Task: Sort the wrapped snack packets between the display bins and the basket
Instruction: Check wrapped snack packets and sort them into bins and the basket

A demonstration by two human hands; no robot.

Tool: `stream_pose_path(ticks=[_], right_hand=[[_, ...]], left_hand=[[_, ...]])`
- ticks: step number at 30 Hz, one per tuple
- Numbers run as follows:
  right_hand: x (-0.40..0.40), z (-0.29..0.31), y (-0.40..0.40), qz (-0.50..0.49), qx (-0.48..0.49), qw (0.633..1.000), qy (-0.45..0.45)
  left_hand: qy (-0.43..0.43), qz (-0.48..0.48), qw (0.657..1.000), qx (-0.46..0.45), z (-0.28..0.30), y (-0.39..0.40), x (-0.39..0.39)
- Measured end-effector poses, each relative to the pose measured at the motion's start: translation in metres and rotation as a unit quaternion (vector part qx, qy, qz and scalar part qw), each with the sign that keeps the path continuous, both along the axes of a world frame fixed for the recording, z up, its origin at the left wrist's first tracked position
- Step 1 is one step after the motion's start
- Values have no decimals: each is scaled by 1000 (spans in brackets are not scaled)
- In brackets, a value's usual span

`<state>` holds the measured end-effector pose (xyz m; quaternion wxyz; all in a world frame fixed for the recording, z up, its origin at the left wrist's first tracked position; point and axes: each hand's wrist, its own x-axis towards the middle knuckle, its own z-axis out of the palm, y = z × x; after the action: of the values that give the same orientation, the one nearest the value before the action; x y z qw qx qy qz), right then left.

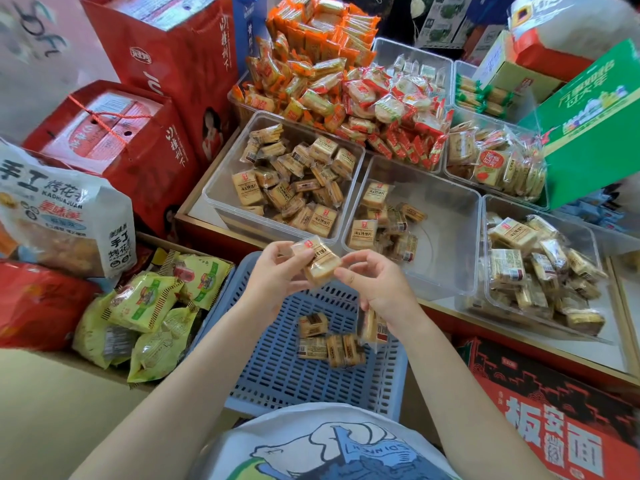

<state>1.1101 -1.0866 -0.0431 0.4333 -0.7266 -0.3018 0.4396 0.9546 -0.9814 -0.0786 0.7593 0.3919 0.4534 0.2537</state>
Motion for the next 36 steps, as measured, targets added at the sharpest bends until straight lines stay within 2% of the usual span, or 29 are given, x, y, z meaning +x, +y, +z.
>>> stream_pose_path(ticks=[5,8,11,13,17,21,25,30,36], right_hand=[[0,0,4,-19,11,1000,5],[1,0,5,-20,17,999,27],[3,1,5,-24,22,998,47],[3,1,5,-28,23,998,52],[3,3,3,-21,40,998,46],[5,4,-1,6,30,999,18],[2,1,-2,-6,14,999,-34],[-2,3,-1,-40,43,996,-66],[-5,5,-1,-38,47,995,-79]], left_hand=[[22,-26,999,-2,-1,0,4],[62,-92,989,98,-1,-1,4],[51,-203,955,210,0,-2,0],[66,-214,939,261,-2,-4,-1],[30,-160,959,232,-1,-4,2],[15,-179,960,216,-1,-4,-3],[-1,-193,964,182,1,-6,-4],[-2,-194,972,134,6,-9,-1],[9,-111,989,95,8,-15,7]])
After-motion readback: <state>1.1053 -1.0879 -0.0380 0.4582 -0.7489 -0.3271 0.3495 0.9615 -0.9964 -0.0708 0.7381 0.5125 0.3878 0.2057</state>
